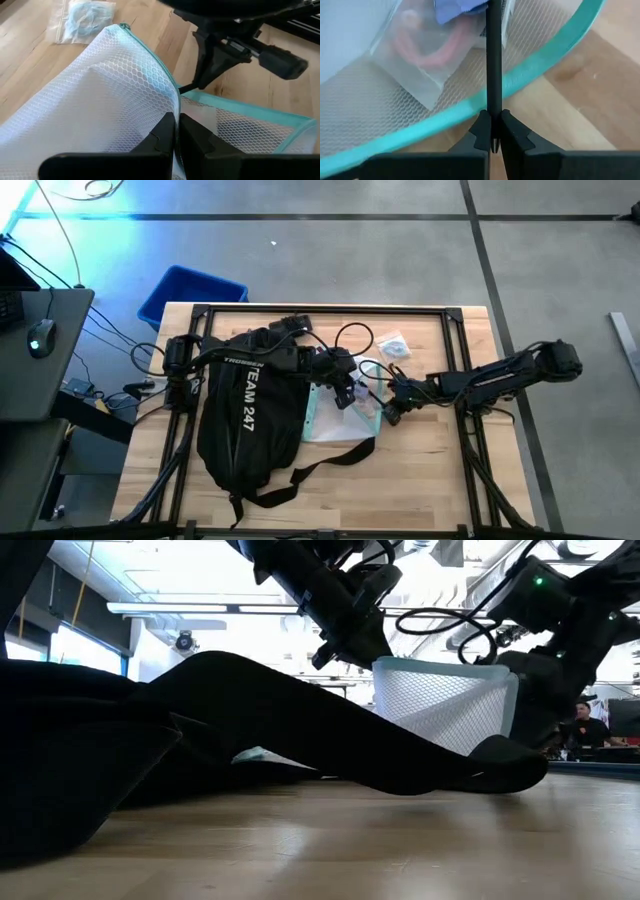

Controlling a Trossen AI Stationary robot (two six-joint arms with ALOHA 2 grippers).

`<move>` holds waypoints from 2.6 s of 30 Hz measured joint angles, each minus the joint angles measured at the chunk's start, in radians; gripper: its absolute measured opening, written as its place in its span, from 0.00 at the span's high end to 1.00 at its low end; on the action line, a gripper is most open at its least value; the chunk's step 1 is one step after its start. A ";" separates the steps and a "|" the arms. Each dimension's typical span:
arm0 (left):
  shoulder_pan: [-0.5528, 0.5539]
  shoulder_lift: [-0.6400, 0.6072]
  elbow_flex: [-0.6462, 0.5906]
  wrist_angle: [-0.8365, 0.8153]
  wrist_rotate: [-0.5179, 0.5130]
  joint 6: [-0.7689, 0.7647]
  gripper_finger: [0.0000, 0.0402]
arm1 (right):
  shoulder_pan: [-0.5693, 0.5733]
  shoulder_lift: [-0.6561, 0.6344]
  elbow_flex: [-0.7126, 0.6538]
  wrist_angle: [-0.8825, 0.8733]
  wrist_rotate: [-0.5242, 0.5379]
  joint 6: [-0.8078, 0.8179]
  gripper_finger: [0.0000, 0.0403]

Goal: Unpack backpack
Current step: Remove the black pen from the transparent zip bag

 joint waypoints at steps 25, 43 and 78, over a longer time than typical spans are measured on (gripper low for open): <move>0.013 -0.001 0.000 -0.051 -0.051 0.015 1.00 | -0.054 -0.186 0.281 -0.738 -0.028 -0.056 1.00; 0.013 -0.001 0.000 -0.045 -0.050 0.015 1.00 | -0.053 -0.007 0.114 -0.235 0.026 -0.164 0.51; 0.012 0.000 0.000 -0.073 -0.031 0.016 1.00 | -0.456 -0.073 0.261 -0.242 0.002 -0.172 1.00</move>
